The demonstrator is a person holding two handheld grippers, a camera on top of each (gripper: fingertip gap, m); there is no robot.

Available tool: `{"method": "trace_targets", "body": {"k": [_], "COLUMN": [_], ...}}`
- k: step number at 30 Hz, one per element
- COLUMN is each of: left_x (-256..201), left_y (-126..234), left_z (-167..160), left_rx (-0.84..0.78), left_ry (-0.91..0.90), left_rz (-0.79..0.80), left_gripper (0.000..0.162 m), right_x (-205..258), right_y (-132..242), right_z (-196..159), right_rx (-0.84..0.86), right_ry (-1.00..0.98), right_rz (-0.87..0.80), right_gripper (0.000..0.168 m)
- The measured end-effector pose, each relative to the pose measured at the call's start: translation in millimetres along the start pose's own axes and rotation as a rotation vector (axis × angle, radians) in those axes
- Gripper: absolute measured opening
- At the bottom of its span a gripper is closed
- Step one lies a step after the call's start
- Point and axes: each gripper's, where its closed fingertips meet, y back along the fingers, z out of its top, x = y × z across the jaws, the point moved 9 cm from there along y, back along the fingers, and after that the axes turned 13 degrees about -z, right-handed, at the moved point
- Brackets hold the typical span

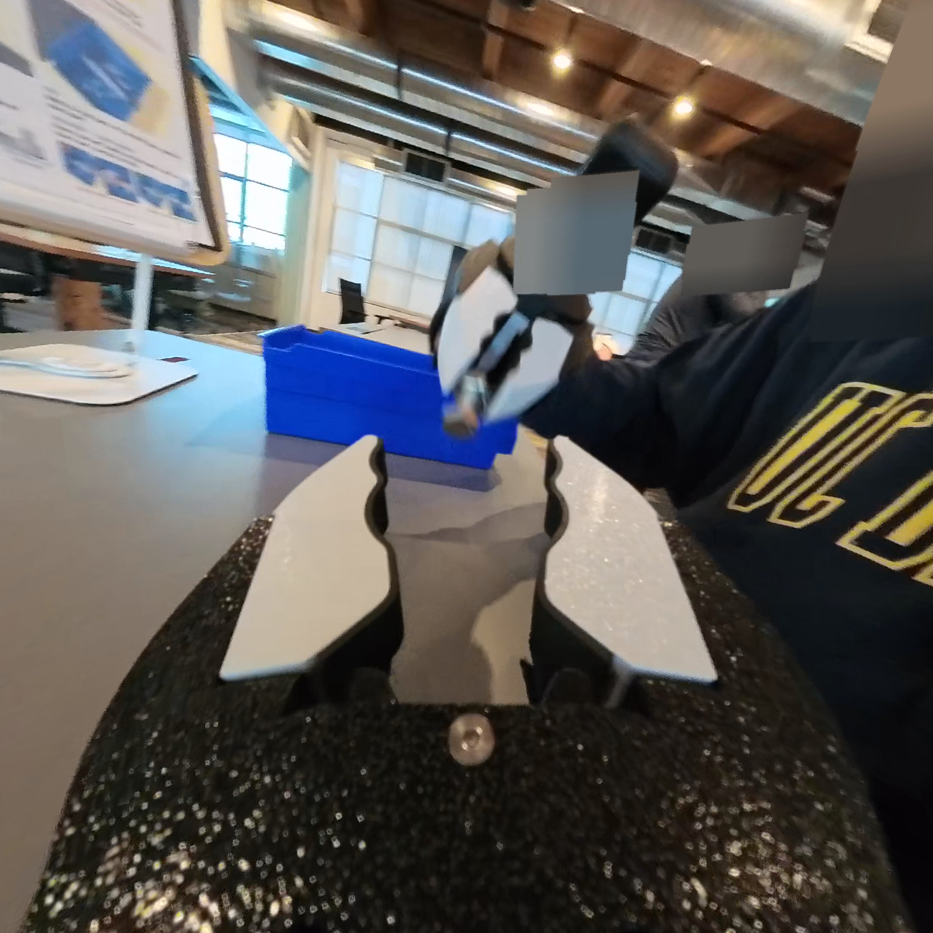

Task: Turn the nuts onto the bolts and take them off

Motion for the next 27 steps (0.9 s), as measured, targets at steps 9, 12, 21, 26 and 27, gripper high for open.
{"method": "trace_targets", "body": {"k": [9, 12, 21, 26, 27], "left_x": [4, 4, 1, 2, 3], "left_y": [6, 6, 7, 8, 8], "left_z": [0, -1, -2, -2, -2], "left_rx": [0.052, 0.062, 0.076, 0.066, 0.065], "left_ry": [-0.065, -0.067, -0.034, -0.017, -0.013], "left_rz": [0.175, 0.183, 0.098, 0.099, 0.099], "left_gripper": [0.044, 0.042, 0.002, 0.002, 0.002], "right_x": [-84, -90, -78, -74, -75], "right_y": [131, 152, 159, 155, 155], "right_z": [-65, -116, -213, -227, -227], "right_rx": [0.354, 0.626, 1.005, 1.05, 1.042], "right_ry": [-0.316, -0.392, -0.632, -0.712, -0.713], "right_rz": [-0.742, -0.822, -0.672, -0.622, -0.62], "right_gripper": [0.018, 0.018, 0.018, 0.018, 0.018]}}
